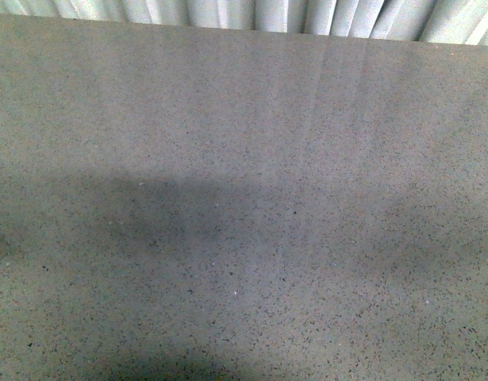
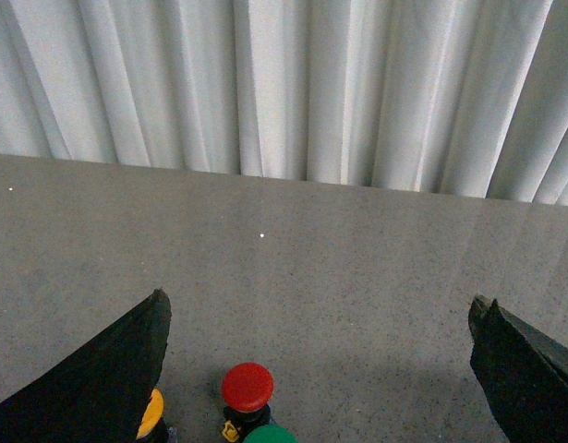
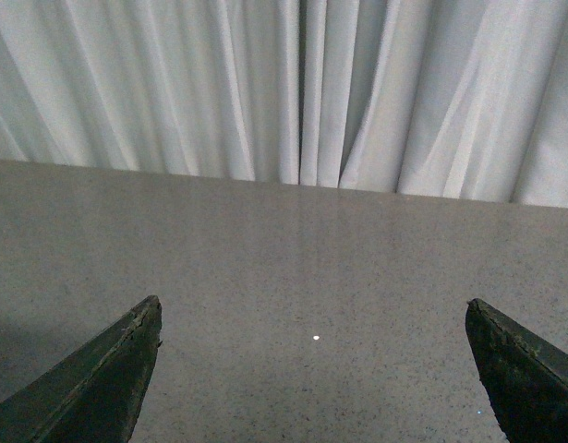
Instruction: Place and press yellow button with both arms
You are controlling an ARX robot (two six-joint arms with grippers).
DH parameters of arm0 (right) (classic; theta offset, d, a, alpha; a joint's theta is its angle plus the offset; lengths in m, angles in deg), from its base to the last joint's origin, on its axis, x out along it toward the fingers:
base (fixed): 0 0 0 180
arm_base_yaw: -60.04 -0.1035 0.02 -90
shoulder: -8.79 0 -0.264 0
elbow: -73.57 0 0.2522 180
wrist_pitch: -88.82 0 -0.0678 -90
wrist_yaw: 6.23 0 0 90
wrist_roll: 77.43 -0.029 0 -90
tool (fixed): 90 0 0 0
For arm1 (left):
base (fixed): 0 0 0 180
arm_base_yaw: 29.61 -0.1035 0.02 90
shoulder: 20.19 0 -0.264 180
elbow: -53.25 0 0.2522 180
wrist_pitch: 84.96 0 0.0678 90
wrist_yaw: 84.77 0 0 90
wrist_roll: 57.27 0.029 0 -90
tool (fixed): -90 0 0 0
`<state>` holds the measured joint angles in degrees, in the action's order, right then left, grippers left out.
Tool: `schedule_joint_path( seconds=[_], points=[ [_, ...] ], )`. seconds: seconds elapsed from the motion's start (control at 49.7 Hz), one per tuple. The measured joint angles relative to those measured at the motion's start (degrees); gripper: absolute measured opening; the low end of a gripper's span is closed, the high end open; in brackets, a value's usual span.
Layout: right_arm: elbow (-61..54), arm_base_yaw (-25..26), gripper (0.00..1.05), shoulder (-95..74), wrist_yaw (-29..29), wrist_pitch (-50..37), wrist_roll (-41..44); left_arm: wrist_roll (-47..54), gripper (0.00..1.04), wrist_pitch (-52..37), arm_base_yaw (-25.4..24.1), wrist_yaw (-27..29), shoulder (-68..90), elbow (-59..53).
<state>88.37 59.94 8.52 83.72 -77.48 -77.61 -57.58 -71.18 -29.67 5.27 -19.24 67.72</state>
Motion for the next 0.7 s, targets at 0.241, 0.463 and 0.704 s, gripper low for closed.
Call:
schedule_joint_path(
  seconds=[0.241, 0.463, 0.704],
  points=[
    [0.0, 0.0, 0.96, 0.0, -0.02, 0.0, 0.0, 0.0, 0.96, 0.0, 0.0, 0.0, 0.0, 0.0],
    [0.0, 0.0, 0.96, 0.0, -0.02, 0.0, 0.0, 0.0, 0.96, 0.0, 0.0, 0.0, 0.0, 0.0],
    [0.0, 0.0, 0.96, 0.0, 0.07, 0.0, 0.0, -4.39, 0.96, 14.82, -8.02, -20.0, 23.12, 11.37]
  ],
)
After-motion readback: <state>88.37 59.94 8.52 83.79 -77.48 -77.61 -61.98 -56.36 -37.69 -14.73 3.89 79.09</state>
